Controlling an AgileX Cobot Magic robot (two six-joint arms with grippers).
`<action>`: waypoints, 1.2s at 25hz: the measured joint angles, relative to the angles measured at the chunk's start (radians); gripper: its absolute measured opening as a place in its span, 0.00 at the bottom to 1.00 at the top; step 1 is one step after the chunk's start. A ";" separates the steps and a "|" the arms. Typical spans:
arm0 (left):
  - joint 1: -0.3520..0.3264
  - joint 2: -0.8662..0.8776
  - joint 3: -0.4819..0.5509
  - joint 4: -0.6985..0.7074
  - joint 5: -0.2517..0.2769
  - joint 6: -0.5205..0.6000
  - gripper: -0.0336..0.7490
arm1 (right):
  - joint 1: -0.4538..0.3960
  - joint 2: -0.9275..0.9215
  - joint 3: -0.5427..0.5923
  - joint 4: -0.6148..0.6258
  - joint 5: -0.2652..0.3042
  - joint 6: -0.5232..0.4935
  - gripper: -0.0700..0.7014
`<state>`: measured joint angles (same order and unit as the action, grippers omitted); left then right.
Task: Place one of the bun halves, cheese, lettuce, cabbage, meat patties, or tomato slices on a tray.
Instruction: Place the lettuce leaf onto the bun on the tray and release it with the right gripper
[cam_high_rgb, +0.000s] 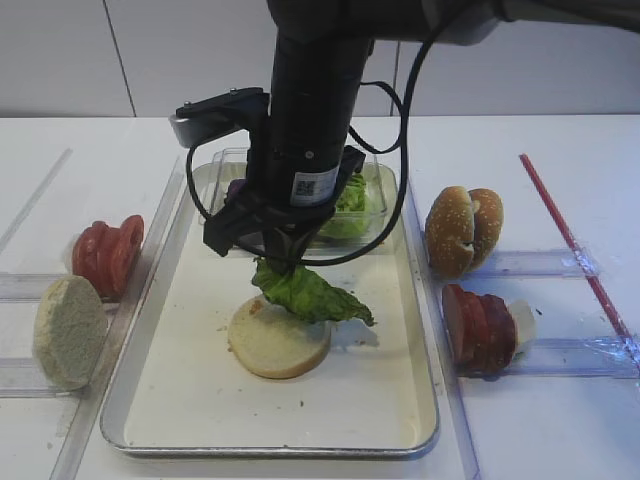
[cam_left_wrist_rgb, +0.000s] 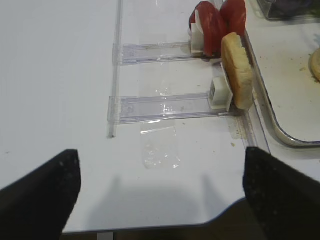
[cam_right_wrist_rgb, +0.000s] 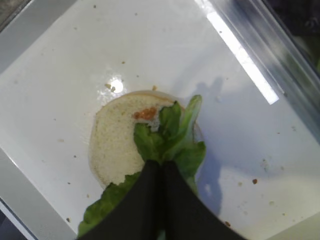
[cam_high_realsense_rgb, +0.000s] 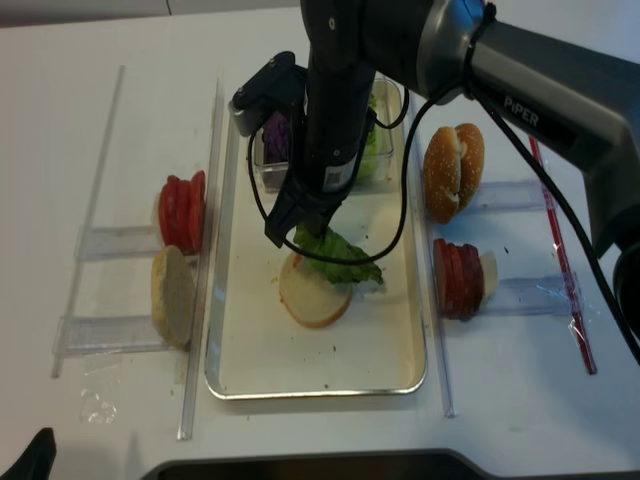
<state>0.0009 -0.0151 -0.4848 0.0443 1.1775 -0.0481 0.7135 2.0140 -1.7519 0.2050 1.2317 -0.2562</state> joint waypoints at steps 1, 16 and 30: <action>0.000 0.000 0.000 0.000 0.000 0.000 0.87 | 0.000 0.000 0.000 -0.002 0.000 0.000 0.15; 0.000 0.000 0.000 0.000 0.000 0.000 0.87 | 0.001 0.000 0.002 0.022 0.000 0.023 0.15; 0.000 0.000 0.000 0.000 0.000 0.000 0.87 | 0.001 0.000 0.002 0.093 0.000 -0.003 0.32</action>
<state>0.0009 -0.0151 -0.4848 0.0443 1.1775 -0.0481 0.7141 2.0140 -1.7502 0.2975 1.2317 -0.2595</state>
